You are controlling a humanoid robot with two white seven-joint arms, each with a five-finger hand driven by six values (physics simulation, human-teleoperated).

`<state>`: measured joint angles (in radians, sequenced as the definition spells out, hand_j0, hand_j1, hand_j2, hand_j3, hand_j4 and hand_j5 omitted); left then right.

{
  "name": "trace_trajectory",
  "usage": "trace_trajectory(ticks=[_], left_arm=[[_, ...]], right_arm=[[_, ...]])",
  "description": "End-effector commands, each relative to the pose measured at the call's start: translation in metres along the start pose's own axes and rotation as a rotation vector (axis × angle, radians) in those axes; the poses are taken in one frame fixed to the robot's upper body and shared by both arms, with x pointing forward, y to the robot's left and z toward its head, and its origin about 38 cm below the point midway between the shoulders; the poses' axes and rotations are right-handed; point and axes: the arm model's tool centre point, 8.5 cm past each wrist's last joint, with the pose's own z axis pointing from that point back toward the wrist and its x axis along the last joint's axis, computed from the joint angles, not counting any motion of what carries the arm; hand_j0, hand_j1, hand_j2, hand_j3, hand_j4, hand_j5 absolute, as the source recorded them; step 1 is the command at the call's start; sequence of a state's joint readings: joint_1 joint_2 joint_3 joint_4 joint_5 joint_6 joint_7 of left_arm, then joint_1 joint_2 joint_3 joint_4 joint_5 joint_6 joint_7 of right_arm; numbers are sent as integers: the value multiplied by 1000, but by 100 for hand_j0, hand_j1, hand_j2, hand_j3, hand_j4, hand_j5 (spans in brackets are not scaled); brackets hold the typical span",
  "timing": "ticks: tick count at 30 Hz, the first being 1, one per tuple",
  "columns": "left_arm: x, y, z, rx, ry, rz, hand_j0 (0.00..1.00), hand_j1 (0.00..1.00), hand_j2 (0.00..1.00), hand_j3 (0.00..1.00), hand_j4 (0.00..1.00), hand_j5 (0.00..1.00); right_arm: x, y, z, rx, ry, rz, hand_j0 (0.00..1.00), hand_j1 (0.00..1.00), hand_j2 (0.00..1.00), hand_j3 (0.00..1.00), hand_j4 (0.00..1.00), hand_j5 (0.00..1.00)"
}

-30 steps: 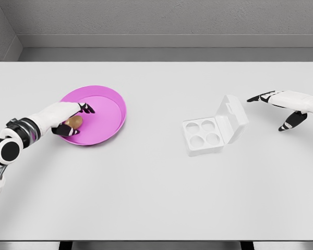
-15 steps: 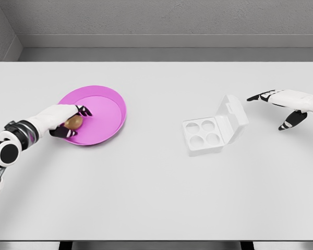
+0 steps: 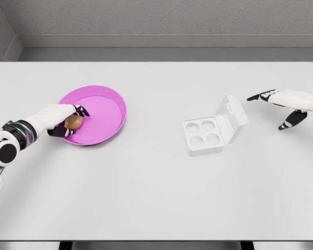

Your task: Pack egg into the box and close the box lid

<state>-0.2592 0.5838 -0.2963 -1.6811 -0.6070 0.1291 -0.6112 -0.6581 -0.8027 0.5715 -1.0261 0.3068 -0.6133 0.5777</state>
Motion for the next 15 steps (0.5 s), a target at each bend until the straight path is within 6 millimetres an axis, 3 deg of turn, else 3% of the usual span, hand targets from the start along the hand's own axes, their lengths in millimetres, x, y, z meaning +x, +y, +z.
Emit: trace_trajectory(ticks=[1,9,15], left_arm=[[-1,1,0,2,9,-7,70,70,70,70,70,70],[-2,1,-1,2,12,-5,70,70,70,70,70,70],[-1,1,-1,4,8,-4,43,43,43,43,43,43]], right_arm=[[0,-1,0,-4,-1,-4,100,100,100,100,100,100],[0,-1,0,-5,-1,-4,100,100,100,100,100,100],[0,-1,0,-6,-2,-3,100,100,100,100,100,100]])
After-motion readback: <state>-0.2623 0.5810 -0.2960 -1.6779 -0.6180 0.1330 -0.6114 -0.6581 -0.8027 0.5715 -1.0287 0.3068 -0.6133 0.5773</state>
